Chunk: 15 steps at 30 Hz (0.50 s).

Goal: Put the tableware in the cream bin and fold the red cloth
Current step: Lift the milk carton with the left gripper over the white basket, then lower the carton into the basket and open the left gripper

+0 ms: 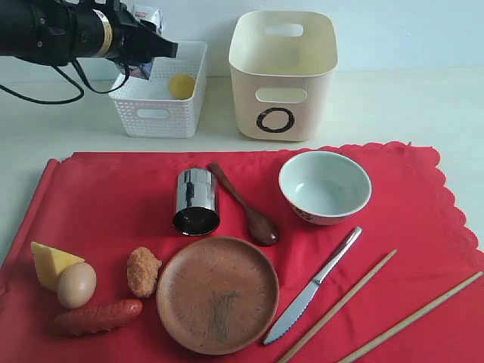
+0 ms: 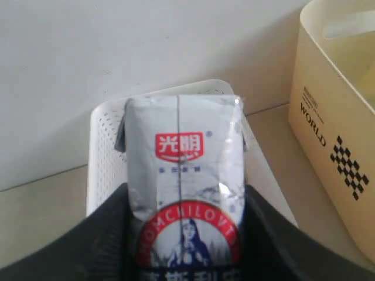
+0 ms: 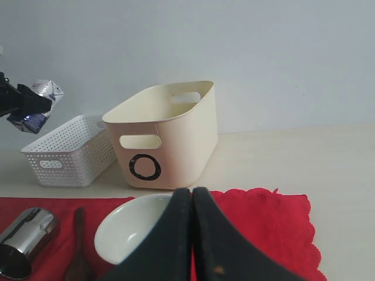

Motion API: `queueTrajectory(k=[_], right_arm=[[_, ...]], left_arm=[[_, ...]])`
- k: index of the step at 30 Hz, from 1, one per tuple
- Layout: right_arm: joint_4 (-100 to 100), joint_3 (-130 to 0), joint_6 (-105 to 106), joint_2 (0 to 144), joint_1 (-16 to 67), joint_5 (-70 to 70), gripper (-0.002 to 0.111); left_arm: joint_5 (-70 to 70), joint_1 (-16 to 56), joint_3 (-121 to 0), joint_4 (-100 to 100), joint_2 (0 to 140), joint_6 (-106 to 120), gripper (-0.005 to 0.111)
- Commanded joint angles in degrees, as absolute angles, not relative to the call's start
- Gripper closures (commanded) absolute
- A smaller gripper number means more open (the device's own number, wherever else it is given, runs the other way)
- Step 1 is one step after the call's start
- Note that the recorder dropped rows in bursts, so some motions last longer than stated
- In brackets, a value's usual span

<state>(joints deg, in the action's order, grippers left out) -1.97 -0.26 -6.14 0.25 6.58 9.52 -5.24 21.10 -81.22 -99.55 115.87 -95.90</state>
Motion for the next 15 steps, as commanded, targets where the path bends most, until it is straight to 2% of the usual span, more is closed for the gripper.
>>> queueTrajectory(k=[1, 13, 15], right_arm=[[-1.6, 0.0, -6.0, 0.0, 6.7, 8.9, 0.108], [-1.6, 0.0, -6.0, 0.0, 6.7, 8.9, 0.108], [-1.6, 0.0, -6.0, 0.0, 6.7, 8.9, 0.108]], left_arm=[[-6.1, 21.0, -86.0, -99.9, 119.5, -96.4, 0.107], [-7.8, 21.0, -94.8, -99.9, 128.8, -96.3, 0.107], [-7.8, 21.0, -95.0, -99.9, 129.4, -96.3, 0.102]])
